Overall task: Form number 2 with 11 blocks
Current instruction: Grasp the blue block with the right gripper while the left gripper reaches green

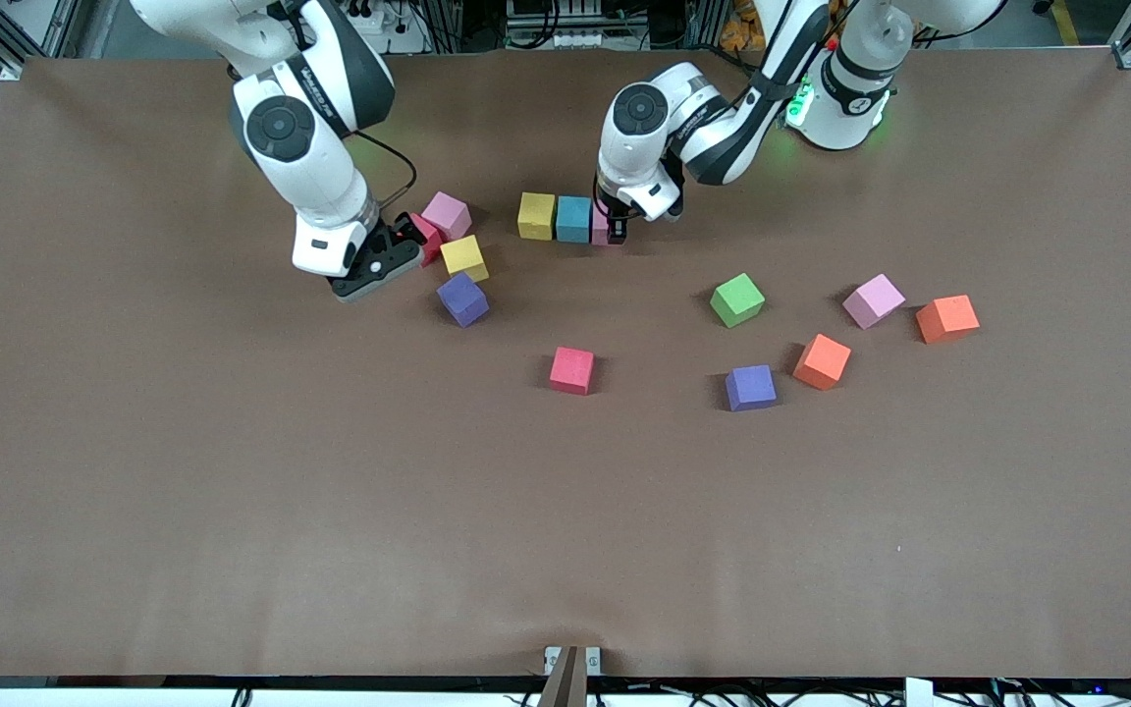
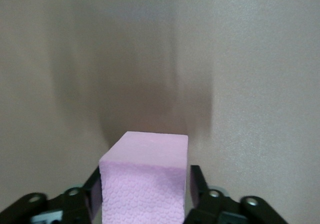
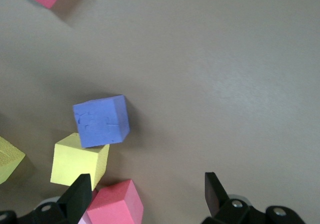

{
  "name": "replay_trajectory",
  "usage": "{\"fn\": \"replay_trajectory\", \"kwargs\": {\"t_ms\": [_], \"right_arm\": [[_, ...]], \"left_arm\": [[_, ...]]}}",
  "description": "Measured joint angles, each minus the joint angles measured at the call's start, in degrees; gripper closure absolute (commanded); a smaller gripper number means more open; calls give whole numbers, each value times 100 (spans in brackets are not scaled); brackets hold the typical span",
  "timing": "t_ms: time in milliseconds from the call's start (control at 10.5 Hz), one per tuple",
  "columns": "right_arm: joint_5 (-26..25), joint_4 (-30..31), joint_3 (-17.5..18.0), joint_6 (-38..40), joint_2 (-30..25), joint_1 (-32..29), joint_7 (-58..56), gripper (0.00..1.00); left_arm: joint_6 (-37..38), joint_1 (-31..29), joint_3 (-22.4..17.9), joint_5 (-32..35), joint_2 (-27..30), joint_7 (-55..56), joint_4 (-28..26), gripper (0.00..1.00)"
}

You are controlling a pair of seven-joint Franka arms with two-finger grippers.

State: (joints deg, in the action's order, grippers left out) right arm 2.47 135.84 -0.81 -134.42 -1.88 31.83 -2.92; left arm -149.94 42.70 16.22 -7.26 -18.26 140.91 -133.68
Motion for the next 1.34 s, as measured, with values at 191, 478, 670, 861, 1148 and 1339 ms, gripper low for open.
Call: {"fn": "replay_trajectory", "kwargs": {"t_ms": [191, 478, 670, 861, 1148, 1339], "right_arm": [[6, 74, 13, -105, 78, 151, 9, 0], [35, 102, 27, -567, 410, 473, 26, 0], [57, 116, 33, -946, 723, 588, 62, 0], [62, 127, 28, -1410, 1055, 588, 155, 0], [62, 103, 39, -1782, 1451, 602, 293, 0], [63, 93, 56, -1919, 1487, 615, 313, 0]], "left_arm": [[-40, -3, -4, 9, 23, 0, 11, 0], [4, -15, -9, 9, 253, 10, 23, 0], [217, -16, -8, 9, 515, 21, 11, 0], [424, -27, -9, 10, 752, 45, 9, 0], [462, -400, -31, 103, 928, -294, 35, 0], [502, -997, -53, 133, 932, -1329, 165, 0]]}}
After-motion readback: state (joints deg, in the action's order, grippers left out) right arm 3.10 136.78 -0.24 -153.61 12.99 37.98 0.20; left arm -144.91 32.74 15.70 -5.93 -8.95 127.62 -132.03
